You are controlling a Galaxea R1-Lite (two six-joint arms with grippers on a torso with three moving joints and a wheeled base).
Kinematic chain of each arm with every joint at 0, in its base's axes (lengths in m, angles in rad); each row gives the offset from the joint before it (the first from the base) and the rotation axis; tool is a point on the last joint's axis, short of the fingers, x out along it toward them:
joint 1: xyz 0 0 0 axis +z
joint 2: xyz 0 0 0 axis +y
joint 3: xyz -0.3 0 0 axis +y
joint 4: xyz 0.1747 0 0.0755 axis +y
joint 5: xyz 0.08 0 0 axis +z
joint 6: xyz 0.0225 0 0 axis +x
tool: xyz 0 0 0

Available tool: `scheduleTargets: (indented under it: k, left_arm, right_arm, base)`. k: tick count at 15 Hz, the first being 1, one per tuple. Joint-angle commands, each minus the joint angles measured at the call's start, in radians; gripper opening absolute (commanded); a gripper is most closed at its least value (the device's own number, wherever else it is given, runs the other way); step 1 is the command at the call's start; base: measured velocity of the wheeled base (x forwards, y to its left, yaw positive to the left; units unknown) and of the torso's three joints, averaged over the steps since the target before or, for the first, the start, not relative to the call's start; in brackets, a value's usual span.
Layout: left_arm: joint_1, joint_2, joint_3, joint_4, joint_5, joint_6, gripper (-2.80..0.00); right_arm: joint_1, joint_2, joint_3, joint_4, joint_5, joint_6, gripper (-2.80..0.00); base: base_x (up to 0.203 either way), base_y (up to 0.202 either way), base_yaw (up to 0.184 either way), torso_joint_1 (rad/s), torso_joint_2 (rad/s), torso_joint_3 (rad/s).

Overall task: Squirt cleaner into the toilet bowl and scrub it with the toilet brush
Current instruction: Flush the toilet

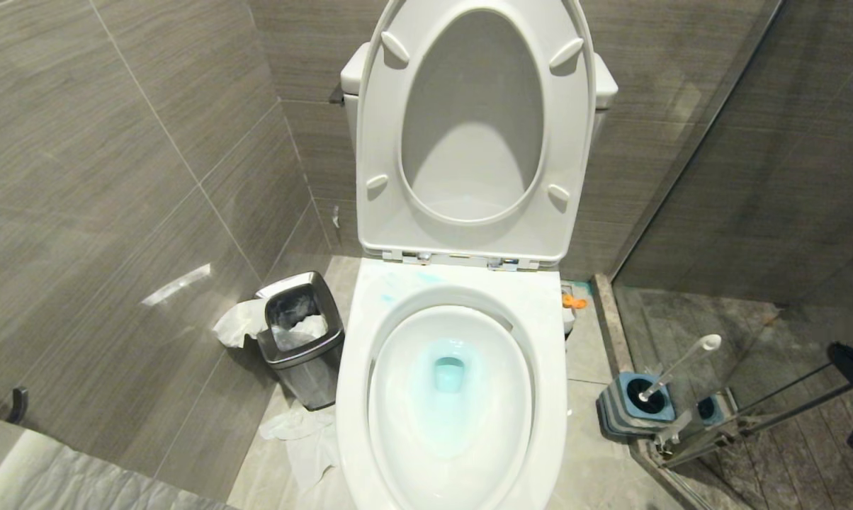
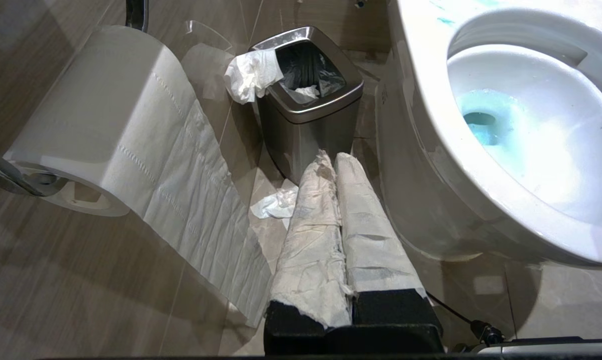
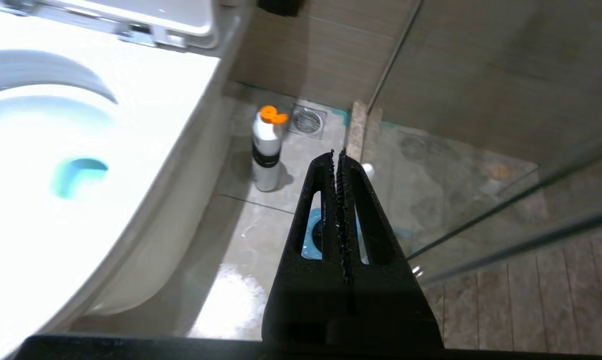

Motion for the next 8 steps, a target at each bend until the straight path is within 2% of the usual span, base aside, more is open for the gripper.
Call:
scheduleTargets:
  k: [1,5,8]
  left_arm:
    - [0.001,0.0,0.002,0.0,0.0,0.0,-2.8]
    - [0.001,0.0,0.002,0.0,0.0,0.0,-2.8]
    - [0.001,0.0,0.002,0.0,0.0,0.0,-2.8]
  right_arm:
    - [0.01,-0.214,0.055,0.043,0.009,-0.001,-2.8]
    - [0.014,-0.443,0.087,0.183,0.017,0.003,-2.8]
    - [0.014,-0.559,0.089,0.229,0.016,0.009,-2.8]
  base:
    - [0.0,0.0,0.0,0.0,0.0,0.0]
    - [0.0,0.0,0.0,0.0,0.0,0.0]
    - [0.0,0.0,0.0,0.0,0.0,0.0]
